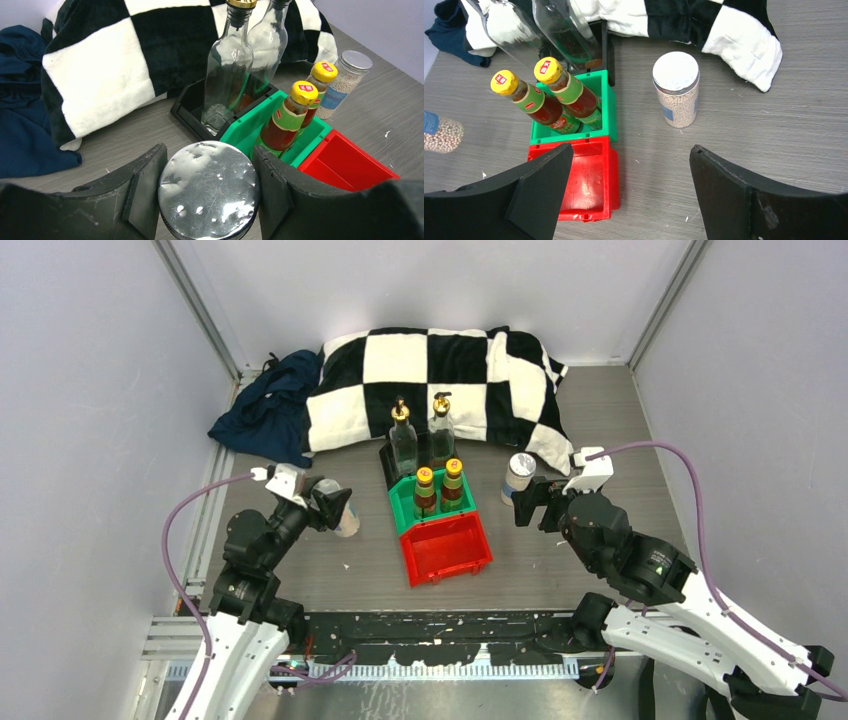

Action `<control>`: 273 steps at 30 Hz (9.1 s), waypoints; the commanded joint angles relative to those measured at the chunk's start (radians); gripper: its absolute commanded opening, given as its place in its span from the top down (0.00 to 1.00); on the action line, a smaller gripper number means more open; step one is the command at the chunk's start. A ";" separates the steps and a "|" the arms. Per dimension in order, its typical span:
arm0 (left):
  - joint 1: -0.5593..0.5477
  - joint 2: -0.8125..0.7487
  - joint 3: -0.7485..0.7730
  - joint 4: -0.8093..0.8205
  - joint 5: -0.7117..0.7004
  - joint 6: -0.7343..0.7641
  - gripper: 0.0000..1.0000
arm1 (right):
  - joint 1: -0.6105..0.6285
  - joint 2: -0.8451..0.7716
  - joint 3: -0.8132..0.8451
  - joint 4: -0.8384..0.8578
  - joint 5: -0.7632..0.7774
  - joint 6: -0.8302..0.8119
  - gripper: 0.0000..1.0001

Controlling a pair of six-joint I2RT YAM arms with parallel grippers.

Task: Organize the condiment bottles
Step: Place the bottle in the storage box.

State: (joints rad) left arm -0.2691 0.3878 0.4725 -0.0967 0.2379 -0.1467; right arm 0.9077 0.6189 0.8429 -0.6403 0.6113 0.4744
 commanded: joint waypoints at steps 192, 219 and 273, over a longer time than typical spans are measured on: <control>-0.973 0.737 -0.066 0.917 -0.668 0.084 1.00 | -0.478 0.204 0.047 0.180 -0.118 -0.064 0.01; -0.974 0.828 -0.119 1.076 -0.675 0.070 1.00 | -0.478 0.206 0.041 0.181 -0.120 -0.065 0.01; -0.973 0.811 -0.125 0.999 -0.710 0.035 0.34 | -0.479 0.217 0.045 0.179 -0.123 -0.065 0.01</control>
State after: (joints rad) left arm -1.2377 1.2327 0.3233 0.8726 -0.4404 -0.1020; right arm 0.4343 0.8421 0.8860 -0.4938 0.4915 0.3996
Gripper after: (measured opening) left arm 0.639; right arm 0.995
